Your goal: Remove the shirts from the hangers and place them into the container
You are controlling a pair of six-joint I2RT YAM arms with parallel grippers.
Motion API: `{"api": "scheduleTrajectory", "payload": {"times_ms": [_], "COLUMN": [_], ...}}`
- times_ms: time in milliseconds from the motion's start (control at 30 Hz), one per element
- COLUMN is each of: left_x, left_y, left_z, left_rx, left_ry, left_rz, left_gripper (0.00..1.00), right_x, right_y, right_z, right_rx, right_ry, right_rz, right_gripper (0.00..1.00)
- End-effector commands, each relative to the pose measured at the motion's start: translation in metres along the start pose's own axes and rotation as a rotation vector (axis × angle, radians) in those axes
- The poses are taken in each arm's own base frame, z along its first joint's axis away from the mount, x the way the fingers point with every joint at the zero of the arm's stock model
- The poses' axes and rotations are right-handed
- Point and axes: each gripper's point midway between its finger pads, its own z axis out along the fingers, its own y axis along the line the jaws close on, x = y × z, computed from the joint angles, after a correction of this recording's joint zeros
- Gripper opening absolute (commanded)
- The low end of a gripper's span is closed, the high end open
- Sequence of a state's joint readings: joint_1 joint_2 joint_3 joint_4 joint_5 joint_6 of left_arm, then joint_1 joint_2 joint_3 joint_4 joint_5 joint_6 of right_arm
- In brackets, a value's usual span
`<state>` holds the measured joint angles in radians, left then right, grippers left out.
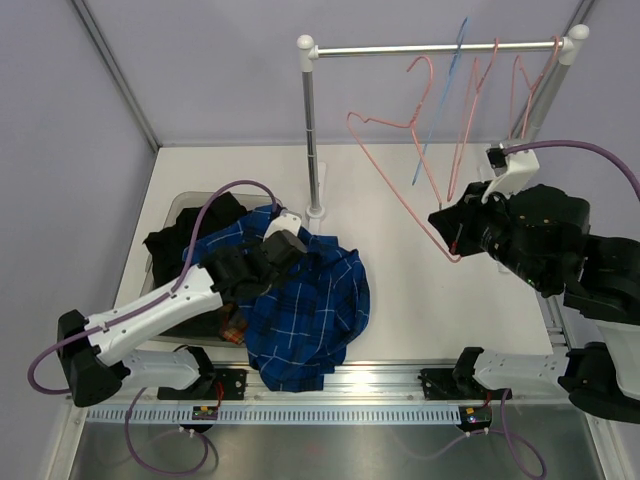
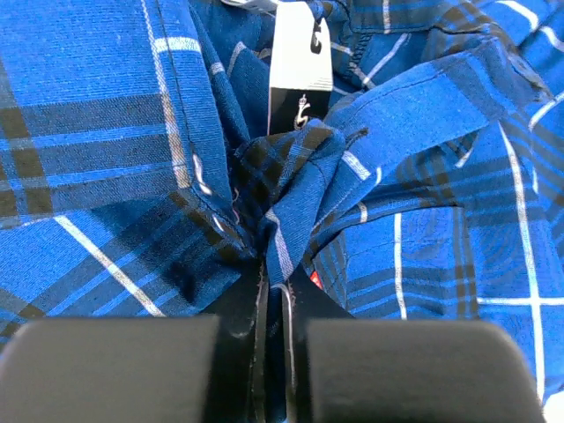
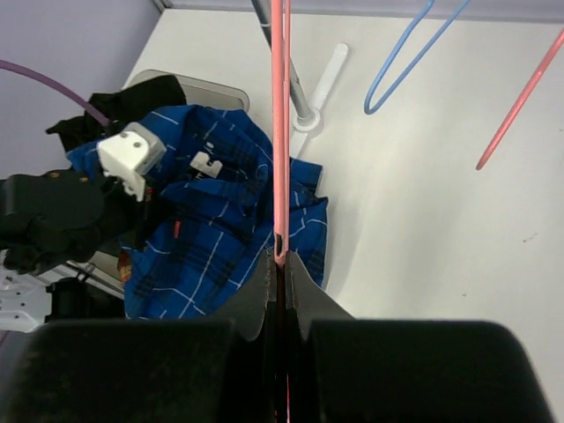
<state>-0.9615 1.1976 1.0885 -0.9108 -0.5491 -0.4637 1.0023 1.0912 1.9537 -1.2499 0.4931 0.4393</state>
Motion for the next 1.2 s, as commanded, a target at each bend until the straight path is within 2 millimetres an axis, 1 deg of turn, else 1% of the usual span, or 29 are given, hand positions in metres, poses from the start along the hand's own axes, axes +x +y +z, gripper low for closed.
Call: {"api": "scheduleTrajectory", "payload": {"times_ms": [0, 67, 100, 133, 200, 233, 267, 300, 333, 400, 433, 467, 500, 533, 567, 633, 667, 733, 767, 800, 867, 900, 933, 967, 1000, 1067, 1100, 1133, 1167], "left_x": [-0.038, -0.052, -0.065, -0.074, -0.093, -0.110, -0.119, -0.129, -0.143, -0.158, -0.169, -0.172, -0.178, -0.182, -0.190, -0.197, -0.202, -0.210, -0.213, -0.216, -0.220, -0.222, -0.225, -0.227, -0.230, -0.236, -0.239, -0.243, -0.248], "left_y": [0.002, 0.002, 0.001, 0.004, 0.006, 0.015, 0.020, 0.026, 0.037, 0.060, 0.075, 0.090, 0.099, 0.108, 0.122, 0.138, 0.157, 0.167, 0.173, 0.185, 0.200, 0.207, 0.215, 0.220, 0.221, 0.227, 0.228, 0.221, 0.221], "left_z": [-0.029, -0.044, -0.057, -0.073, -0.098, -0.125, -0.139, -0.154, -0.178, -0.213, -0.237, -0.252, -0.265, -0.276, -0.297, -0.318, -0.344, -0.356, -0.364, -0.379, -0.390, -0.398, -0.407, -0.411, -0.408, -0.412, -0.411, -0.403, -0.405], "left_rx": [0.033, 0.072, 0.103, 0.138, 0.198, 0.236, 0.258, 0.279, 0.297, 0.318, 0.321, 0.312, 0.311, 0.294, 0.297, 0.278, 0.278, 0.246, 0.234, 0.224, 0.164, 0.135, 0.119, 0.100, 0.048, 0.000, -0.036, -0.058, -0.071], "left_ry": [-0.158, -0.213, -0.254, -0.302, -0.377, -0.451, -0.494, -0.538, -0.607, -0.718, -0.785, -0.831, -0.873, -0.908, -0.960, -1.007, -1.062, -1.087, -1.106, -1.142, -1.178, -1.203, -1.240, -1.262, -1.263, -1.286, -1.288, -1.276, -1.302], "left_rz": [-0.090, -0.106, -0.120, -0.129, -0.155, -0.182, -0.198, -0.213, -0.229, -0.279, -0.295, -0.320, -0.335, -0.321, -0.347, -0.334, -0.373, -0.344, -0.344, -0.357, -0.343, -0.320, -0.336, -0.338, -0.299, -0.314, -0.283, -0.252, -0.263], "left_gripper": [0.00, 0.00, 0.00, 0.00, 0.00, 0.00, 0.00, 0.00, 0.00, 0.00, 0.00, 0.00, 0.00, 0.00, 0.00, 0.00, 0.00, 0.00, 0.00, 0.00, 0.00, 0.00, 0.00, 0.00, 0.00, 0.00, 0.00, 0.00, 0.00], "right_x": [-0.007, -0.012, -0.015, -0.020, -0.033, -0.043, -0.044, -0.049, -0.052, -0.058, -0.062, -0.064, -0.065, -0.074, -0.072, -0.075, -0.078, -0.080, -0.082, -0.083, -0.081, -0.083, -0.081, -0.081, -0.078, -0.077, -0.073, -0.071, -0.069], "right_y": [-0.002, -0.002, -0.002, -0.001, 0.003, 0.004, 0.008, 0.011, 0.017, 0.020, 0.027, 0.030, 0.033, 0.035, 0.036, 0.039, 0.035, 0.030, 0.024, 0.021, 0.016, 0.010, 0.008, 0.005, 0.003, 0.005, 0.005, 0.006, 0.007], "right_z": [0.017, 0.025, 0.028, 0.032, 0.041, 0.040, 0.052, 0.058, 0.069, 0.080, 0.091, 0.096, 0.101, 0.102, 0.114, 0.126, 0.129, 0.135, 0.138, 0.140, 0.145, 0.147, 0.151, 0.153, 0.155, 0.156, 0.159, 0.161, 0.162], "right_rx": [0.071, 0.108, 0.121, 0.130, 0.163, 0.168, 0.194, 0.205, 0.220, 0.253, 0.261, 0.255, 0.255, 0.249, 0.262, 0.264, 0.268, 0.282, 0.296, 0.298, 0.304, 0.315, 0.317, 0.324, 0.327, 0.317, 0.317, 0.312, 0.309], "right_ry": [-0.047, -0.062, -0.074, -0.090, -0.126, -0.150, -0.151, -0.161, -0.164, -0.174, -0.175, -0.176, -0.171, -0.189, -0.178, -0.182, -0.182, -0.184, -0.186, -0.189, -0.180, -0.182, -0.173, -0.171, -0.161, -0.160, -0.149, -0.146, -0.141], "right_rz": [0.020, 0.011, 0.004, 0.003, -0.008, 0.002, -0.012, -0.017, -0.025, -0.038, -0.044, -0.044, -0.043, -0.026, -0.035, -0.029, -0.021, -0.013, -0.004, 0.001, 0.002, 0.008, 0.010, 0.012, 0.008, 0.013, 0.011, 0.014, 0.014], "right_gripper": [0.00, 0.00, 0.00, 0.00, 0.00, 0.00, 0.00, 0.00, 0.00, 0.00, 0.00, 0.00, 0.00, 0.00, 0.00, 0.00, 0.00, 0.00, 0.00, 0.00, 0.00, 0.00, 0.00, 0.00, 0.00, 0.00, 0.00, 0.00, 0.00]}}
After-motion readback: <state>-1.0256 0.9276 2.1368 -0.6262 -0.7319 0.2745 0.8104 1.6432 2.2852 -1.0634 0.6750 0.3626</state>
